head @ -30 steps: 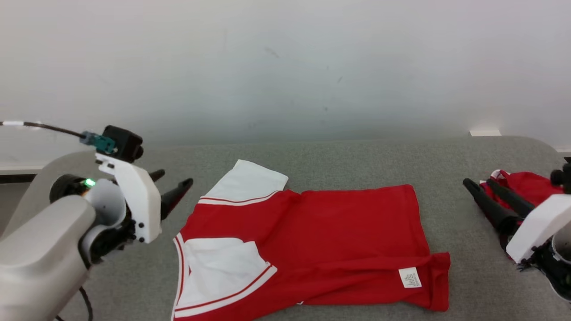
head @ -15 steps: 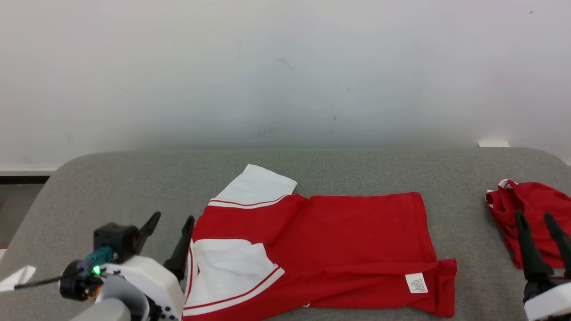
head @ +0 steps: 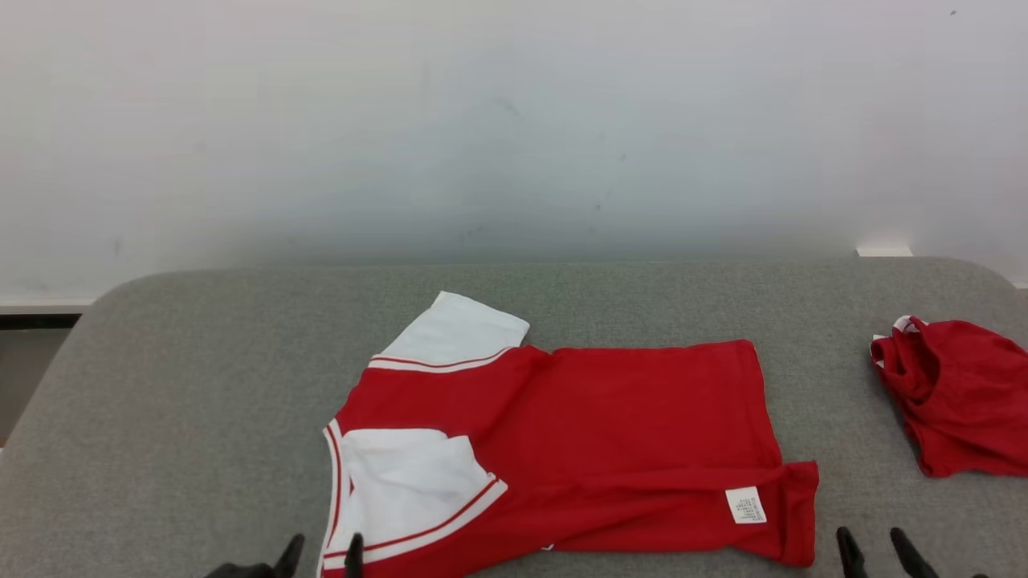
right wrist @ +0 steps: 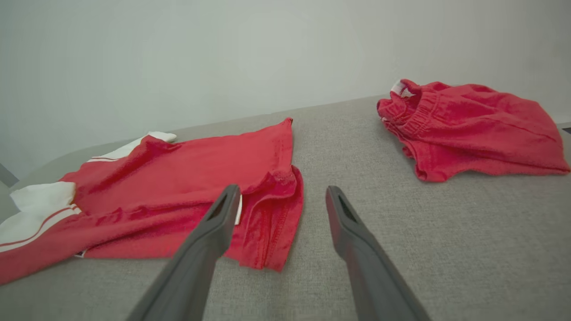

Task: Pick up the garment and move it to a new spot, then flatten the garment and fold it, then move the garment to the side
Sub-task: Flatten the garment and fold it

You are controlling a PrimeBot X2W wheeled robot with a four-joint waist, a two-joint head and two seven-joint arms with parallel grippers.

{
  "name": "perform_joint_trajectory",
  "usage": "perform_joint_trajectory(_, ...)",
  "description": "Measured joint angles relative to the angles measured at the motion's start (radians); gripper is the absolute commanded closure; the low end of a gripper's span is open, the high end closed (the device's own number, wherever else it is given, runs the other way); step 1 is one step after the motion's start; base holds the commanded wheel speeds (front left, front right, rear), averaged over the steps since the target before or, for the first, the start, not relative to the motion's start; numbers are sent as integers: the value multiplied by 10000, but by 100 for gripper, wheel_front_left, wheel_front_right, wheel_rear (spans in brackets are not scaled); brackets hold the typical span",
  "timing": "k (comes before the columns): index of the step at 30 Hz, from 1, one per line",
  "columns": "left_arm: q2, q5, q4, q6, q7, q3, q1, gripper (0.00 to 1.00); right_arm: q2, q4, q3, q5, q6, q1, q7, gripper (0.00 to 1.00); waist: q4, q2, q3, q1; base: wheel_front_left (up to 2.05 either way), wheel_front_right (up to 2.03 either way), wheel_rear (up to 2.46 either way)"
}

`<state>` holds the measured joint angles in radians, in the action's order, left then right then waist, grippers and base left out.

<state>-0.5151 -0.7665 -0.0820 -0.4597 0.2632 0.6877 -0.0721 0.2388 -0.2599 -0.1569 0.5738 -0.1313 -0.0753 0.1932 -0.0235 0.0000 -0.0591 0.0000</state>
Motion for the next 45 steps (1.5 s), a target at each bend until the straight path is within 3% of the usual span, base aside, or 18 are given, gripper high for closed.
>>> perform_joint_trajectory(6,472,105,-1394,897,-31,374,159,0,-295,-1005,-393,-295,-2,634,-623,0,42,0,54,0,0,0,0)
perform_joint_trajectory(20,1160,-27,-3741,2023,-431,817,-906,0,-675,-3682,-974,-568,-4,2177,-1310,0,294,1,245,0,0,0,0)
perform_joint_trajectory(21,1210,-33,-3866,2063,-428,830,-961,4,-704,-3789,-1032,-562,-4,2246,-1300,0,290,0,251,0,0,0,0)
perform_joint_trajectory(24,1335,-33,-4008,2163,-362,813,-1097,44,-729,-4084,-1246,-485,-4,2463,-1214,2,269,0,280,0,0,0,0)
perform_joint_trajectory(26,1384,-33,-4057,2203,-303,752,-1116,64,-742,-4341,-1338,-401,-4,2608,-1204,27,265,0,291,0,0,0,0)
perform_joint_trajectory(27,1404,-35,-4098,2219,-255,715,-1116,84,-738,-4491,-1384,-374,-4,2668,-1202,51,269,0,298,0,0,0,0)
perform_joint_trajectory(28,1425,-48,-4163,2228,-249,700,-1118,100,-742,-4614,-1432,-345,-4,2718,-1197,55,278,0,304,0,0,0,0)
perform_joint_trajectory(29,1442,-77,-4226,2259,-245,706,-1120,100,-746,-4736,-1480,-286,-4,2773,-1152,62,292,0,305,0,0,0,0)
perform_joint_trajectory(31,1457,-90,-4349,2326,-240,702,-1128,100,-757,-4943,-1588,-211,-4,2868,-1108,100,318,0,306,0,0,0,0)
perform_joint_trajectory(37,1402,-94,-4474,2391,-155,581,-1271,100,-640,-5185,-1795,0,-4,3126,-554,100,414,0,279,0,0,0,0)
perform_joint_trajectory(45,918,-61,-3927,2293,-73,351,-1054,100,357,-4460,-2217,-2,-6,2950,-65,100,427,0,201,0,0,0,0)
